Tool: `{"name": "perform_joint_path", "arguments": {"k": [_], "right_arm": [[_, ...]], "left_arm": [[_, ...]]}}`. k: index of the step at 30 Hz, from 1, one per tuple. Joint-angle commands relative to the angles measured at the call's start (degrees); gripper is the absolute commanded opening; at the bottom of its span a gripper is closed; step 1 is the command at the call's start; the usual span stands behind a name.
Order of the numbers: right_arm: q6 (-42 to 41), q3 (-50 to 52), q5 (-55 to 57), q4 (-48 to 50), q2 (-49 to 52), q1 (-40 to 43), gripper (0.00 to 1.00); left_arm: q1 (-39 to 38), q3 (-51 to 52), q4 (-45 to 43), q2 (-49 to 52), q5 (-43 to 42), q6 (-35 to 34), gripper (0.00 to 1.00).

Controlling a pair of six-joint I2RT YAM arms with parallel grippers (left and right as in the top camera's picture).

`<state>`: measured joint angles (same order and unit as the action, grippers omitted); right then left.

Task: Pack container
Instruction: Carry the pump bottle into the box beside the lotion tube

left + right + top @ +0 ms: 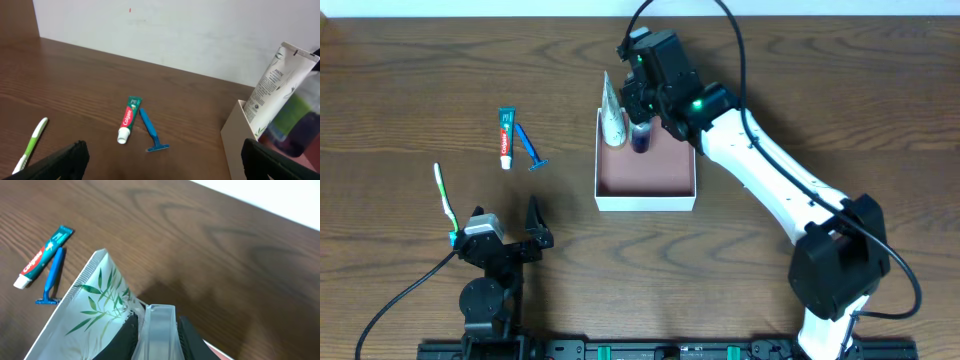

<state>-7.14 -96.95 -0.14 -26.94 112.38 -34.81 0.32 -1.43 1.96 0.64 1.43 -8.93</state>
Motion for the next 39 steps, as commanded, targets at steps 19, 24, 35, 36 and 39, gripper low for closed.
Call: {"name": "perform_joint_path", "arguments": {"k": [19, 24, 35, 36, 39], "right_arm": [[1.01, -0.42, 0.15, 3.58, 3.82, -1.75, 0.01], [0.24, -0.42, 0.61, 3.78, 5.01, -2.21, 0.01], [-0.55, -0.42, 3.23, 4.48, 5.73, -3.26, 0.05], [-0.52, -0.42, 3.23, 4.46, 5.73, -3.26, 0.08], [-0.52, -0.42, 3.23, 4.46, 5.73, -3.26, 0.25]], "left_arm": [[0.31, 1.2, 2.12, -0.04, 0.28, 0.76, 0.98], [0.31, 1.2, 2.12, -0.04, 0.28, 0.76, 0.98], [0.31, 1.2, 2.1, -0.04, 0.28, 0.76, 0.98], [0.31, 1.2, 2.12, -0.04, 0.26, 0.76, 0.98], [0.31, 1.2, 2.12, -0.04, 0.28, 0.76, 0.98]]}}
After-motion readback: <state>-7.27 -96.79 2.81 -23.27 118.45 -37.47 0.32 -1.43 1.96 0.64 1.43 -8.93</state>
